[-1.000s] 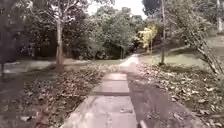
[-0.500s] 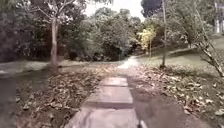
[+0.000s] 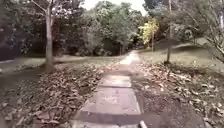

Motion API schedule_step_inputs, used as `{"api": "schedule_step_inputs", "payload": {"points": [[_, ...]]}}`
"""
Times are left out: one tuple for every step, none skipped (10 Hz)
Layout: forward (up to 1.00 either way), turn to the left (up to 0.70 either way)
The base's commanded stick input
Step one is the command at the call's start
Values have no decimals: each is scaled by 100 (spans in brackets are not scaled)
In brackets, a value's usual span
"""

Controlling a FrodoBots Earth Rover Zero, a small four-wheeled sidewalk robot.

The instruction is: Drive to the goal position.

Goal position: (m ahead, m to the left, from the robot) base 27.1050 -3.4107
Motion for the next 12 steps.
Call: {"api": "schedule_step_inputs", "payload": {"points": [[70,0],[70,0],[70,-3],[70,-27],[70,-30],[70,-30],[70,-30],[70,-30],[70,-30],[70,-18],[70,-4],[70,0]]}}
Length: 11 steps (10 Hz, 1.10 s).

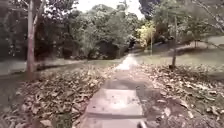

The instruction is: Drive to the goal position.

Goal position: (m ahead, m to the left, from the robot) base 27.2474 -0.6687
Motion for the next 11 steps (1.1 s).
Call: {"api": "schedule_step_inputs", "payload": {"points": [[70,0],[70,0],[70,-5],[70,-16],[70,-30],[70,-30],[70,-30],[70,-22],[70,-12],[70,0],[70,0]]}}
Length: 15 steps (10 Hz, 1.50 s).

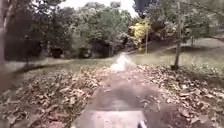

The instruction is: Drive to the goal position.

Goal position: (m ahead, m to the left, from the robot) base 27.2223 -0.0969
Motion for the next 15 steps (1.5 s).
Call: {"api": "schedule_step_inputs", "payload": {"points": [[70,0],[70,-19],[70,-25],[70,-28],[70,-28],[70,-19],[70,-2],[70,0],[70,0],[70,0],[70,0],[70,0],[70,0],[70,0],[70,-3]]}}
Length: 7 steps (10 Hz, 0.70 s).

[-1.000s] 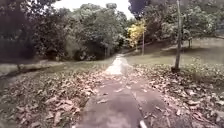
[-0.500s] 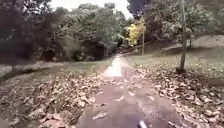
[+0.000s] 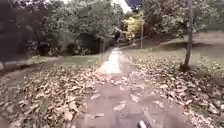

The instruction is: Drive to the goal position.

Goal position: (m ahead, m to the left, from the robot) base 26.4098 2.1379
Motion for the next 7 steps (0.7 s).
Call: {"api": "schedule_step_inputs", "payload": {"points": [[70,-16],[70,-27],[70,-29],[70,-30],[70,-13],[70,1],[70,0]]}}
